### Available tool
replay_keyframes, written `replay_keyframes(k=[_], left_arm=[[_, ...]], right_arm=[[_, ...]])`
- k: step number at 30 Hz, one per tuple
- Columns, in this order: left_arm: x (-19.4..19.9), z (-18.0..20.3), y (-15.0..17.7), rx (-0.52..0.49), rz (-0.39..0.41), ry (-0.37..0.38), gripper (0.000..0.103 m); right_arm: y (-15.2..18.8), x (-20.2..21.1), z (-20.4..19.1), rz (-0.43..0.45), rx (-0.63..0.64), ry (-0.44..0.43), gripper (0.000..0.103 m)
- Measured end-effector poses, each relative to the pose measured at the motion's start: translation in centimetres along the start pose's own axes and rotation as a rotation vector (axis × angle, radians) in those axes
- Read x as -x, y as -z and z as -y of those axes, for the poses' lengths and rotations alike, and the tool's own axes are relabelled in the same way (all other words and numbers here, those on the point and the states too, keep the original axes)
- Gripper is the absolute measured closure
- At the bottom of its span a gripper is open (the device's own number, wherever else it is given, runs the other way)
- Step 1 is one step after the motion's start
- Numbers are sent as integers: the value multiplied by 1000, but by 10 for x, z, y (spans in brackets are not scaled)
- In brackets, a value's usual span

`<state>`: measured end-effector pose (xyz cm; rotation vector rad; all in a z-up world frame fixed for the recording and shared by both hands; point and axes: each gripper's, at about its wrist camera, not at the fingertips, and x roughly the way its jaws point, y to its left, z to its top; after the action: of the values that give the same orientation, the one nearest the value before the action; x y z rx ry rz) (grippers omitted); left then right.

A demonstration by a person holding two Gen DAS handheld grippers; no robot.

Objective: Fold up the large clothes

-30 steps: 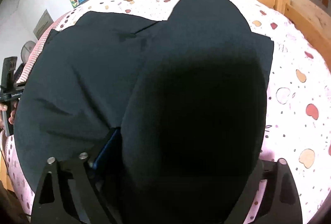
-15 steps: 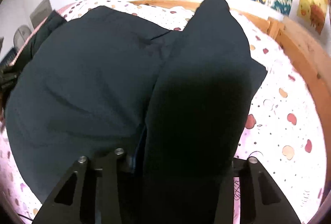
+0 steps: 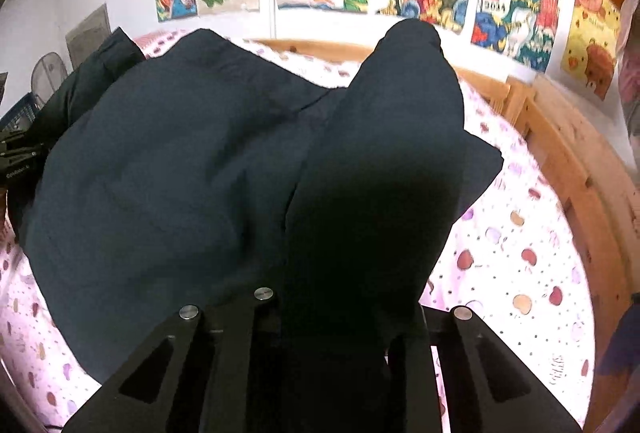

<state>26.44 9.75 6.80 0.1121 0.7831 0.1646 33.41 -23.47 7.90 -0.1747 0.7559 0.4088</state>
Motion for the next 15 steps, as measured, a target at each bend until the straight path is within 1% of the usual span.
replay_keyframes(k=[5, 9, 15], left_arm=[[32, -6, -2, 14, 38, -6, 88], [49, -16, -1, 31, 56, -10, 88], [57, -30, 7, 50, 34, -22, 88]], right_arm=[[-8, 31, -9, 56, 28, -18, 86], [-6, 45, -17, 77, 48, -38, 86], [-7, 55, -32, 90, 74, -71, 87]])
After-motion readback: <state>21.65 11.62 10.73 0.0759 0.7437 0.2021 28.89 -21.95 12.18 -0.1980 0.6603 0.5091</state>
